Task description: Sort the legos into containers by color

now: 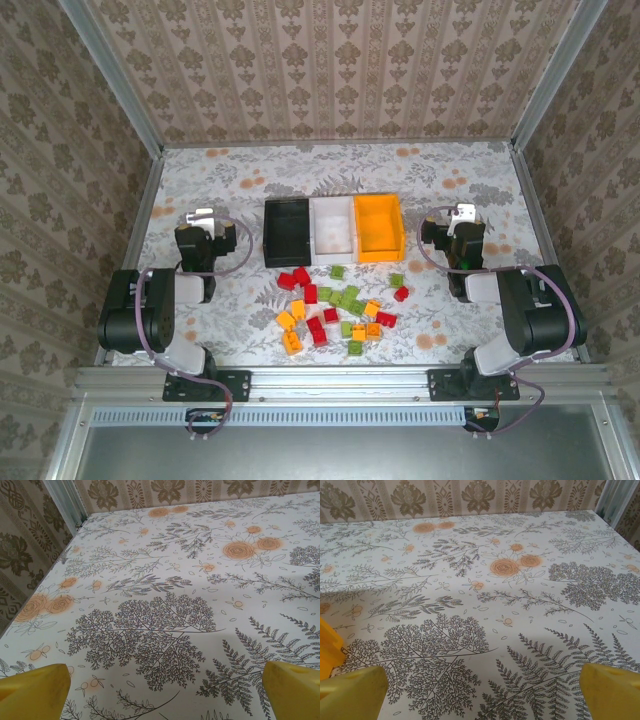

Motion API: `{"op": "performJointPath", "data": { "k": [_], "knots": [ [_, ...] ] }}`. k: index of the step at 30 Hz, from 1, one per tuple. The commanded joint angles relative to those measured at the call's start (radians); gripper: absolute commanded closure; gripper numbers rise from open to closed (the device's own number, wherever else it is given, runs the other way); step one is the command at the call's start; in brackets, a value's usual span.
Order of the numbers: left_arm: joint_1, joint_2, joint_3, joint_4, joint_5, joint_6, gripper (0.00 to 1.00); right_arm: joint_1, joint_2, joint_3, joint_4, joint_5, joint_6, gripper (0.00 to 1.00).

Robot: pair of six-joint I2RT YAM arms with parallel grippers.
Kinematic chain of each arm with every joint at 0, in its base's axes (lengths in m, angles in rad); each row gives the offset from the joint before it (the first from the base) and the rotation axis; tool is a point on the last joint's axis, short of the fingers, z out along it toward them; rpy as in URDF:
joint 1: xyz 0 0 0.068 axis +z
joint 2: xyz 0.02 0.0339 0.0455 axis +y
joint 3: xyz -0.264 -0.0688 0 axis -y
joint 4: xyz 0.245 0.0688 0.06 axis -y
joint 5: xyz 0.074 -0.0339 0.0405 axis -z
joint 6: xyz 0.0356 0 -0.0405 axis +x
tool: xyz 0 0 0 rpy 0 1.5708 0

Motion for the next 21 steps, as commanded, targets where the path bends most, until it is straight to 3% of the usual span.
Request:
{"op": "performJointPath", "data": {
  "k": [1, 21],
  "knots": [
    [0.008, -0.001, 0.008, 0.001, 0.011, 0.001, 0.00, 0.004, 0.004, 0.000, 0.019, 0.012, -0.004, 0.00],
    [0.009, -0.001, 0.008, 0.000, 0.013, 0.001, 0.00, -0.001, 0.004, 0.003, 0.013, 0.002, -0.001, 0.00]
  ]
}}
